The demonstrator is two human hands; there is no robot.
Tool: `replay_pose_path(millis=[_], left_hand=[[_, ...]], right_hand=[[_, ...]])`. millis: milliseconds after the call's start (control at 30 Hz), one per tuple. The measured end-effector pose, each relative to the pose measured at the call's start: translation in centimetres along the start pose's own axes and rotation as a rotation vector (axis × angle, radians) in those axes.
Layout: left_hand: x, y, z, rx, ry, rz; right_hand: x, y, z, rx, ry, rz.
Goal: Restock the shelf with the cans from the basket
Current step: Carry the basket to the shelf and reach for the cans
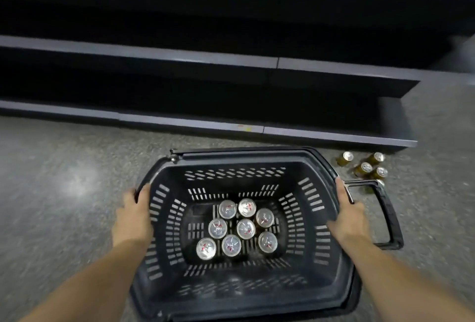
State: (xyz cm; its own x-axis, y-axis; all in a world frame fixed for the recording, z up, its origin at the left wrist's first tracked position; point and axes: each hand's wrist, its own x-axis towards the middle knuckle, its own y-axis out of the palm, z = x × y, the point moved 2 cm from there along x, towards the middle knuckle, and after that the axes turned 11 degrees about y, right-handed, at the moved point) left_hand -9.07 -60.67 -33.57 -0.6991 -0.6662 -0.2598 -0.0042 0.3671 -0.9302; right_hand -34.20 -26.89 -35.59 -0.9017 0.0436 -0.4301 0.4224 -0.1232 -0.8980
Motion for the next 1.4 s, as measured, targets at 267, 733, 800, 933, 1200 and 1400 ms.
replay_pose_path(millis=[267,733,800,933,1200,1400], left_hand=[[11.3,2.6,-11.2,0.007,0.074,0.08],[27.3,10.1,-26.9,0.012,0.117,0.118],[28.4,12.0,-28.6,0.001,0.098,0.112],[31.0,16.5,-31.0,-0.006,0.075,0.094],[35.3,26.0,-32.0,-0.015,0.065,0.11],[37.3,30.9,-31.9,0.031,0.049,0.121]], right_hand=[[11.6,-4.7,-2.9,0.01,0.125,0.009],[31.7,-7.3,-5.9,0.083,0.198,-0.022],[34.9,-6.8,-6.3,0.063,0.173,-0.025],[41.0,-4.7,-7.0,-0.001,0.153,-0.032],[49.3,2.6,-8.8,0.018,0.142,-0.004],[53.1,6.9,-9.3,0.01,0.172,0.024]])
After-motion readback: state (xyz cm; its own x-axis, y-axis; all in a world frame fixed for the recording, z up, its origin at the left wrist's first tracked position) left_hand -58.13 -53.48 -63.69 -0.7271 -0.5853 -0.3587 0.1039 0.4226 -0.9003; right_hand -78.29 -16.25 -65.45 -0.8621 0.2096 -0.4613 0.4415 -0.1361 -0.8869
